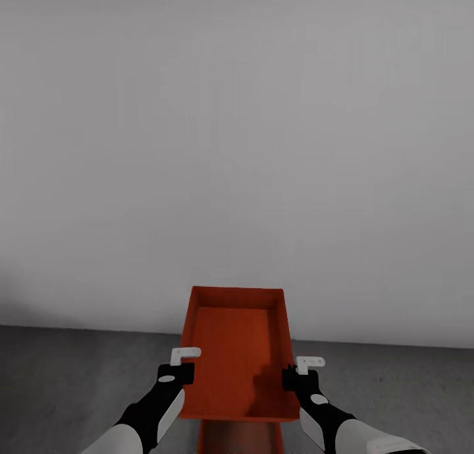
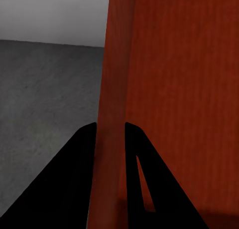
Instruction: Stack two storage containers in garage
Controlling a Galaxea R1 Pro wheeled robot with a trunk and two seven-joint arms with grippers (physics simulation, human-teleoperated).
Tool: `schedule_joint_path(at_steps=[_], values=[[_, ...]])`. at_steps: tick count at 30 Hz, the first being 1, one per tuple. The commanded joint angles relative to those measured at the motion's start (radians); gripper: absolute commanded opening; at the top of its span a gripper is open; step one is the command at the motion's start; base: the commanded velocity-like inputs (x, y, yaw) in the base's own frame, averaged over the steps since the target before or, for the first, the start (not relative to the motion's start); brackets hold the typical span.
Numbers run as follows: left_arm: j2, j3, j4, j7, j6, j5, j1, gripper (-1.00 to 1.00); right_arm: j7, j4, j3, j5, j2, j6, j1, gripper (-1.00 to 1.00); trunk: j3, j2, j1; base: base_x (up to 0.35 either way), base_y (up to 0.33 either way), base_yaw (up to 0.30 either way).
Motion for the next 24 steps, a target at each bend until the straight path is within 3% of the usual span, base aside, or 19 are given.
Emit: schedule_joint_path(at_steps=[1,24], values=[[0.005,0.029,-0.001,0.011,0.006,0.019,-0.001,-1.0,0.004,-0.002,-0.043,-0.003,-0.012,-0.05,-0.001,-1.0,-0.004,-0.002,0.0,0.0,0.0,0.0],[0.006,0.03,-0.003,0.011,0.006,0.019,-0.001,-1.0,0.004,-0.002,-0.043,-0.005,-0.012,-0.05,-0.001,-1.0,-0.04,-0.002,0.0,0.0,-0.042,0.0]])
